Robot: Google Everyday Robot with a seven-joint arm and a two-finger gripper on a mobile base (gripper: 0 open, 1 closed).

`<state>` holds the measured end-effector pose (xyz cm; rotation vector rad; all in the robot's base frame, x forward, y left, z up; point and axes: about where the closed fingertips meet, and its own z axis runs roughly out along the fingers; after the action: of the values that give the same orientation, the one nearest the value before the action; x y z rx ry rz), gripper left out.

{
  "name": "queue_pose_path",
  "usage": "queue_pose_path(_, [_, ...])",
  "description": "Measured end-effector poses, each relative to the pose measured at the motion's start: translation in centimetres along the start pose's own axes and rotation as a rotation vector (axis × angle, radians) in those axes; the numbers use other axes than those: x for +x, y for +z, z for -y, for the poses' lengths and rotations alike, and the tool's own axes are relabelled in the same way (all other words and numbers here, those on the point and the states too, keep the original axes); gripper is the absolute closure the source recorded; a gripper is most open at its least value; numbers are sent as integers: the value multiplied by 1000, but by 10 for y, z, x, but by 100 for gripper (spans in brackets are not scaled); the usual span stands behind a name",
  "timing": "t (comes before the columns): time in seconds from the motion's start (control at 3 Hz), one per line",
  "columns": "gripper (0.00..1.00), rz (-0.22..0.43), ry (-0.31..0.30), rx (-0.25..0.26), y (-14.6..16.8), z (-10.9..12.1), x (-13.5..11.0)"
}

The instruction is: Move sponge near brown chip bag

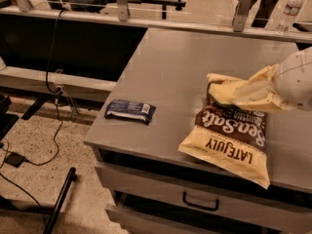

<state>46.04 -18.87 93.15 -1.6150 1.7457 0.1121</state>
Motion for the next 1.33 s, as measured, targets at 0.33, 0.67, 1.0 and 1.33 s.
queue_pose_path(0.33, [63,15,-65,-3,10,-15,-11])
queue_pose_path(0.67, [31,15,-75,-5,11,-17,-14])
queue_pose_path(1.0, [8,14,-79,-4,11,-17,-16])
queue_pose_path(1.33, [0,-17,-35,16,-5,-5,10])
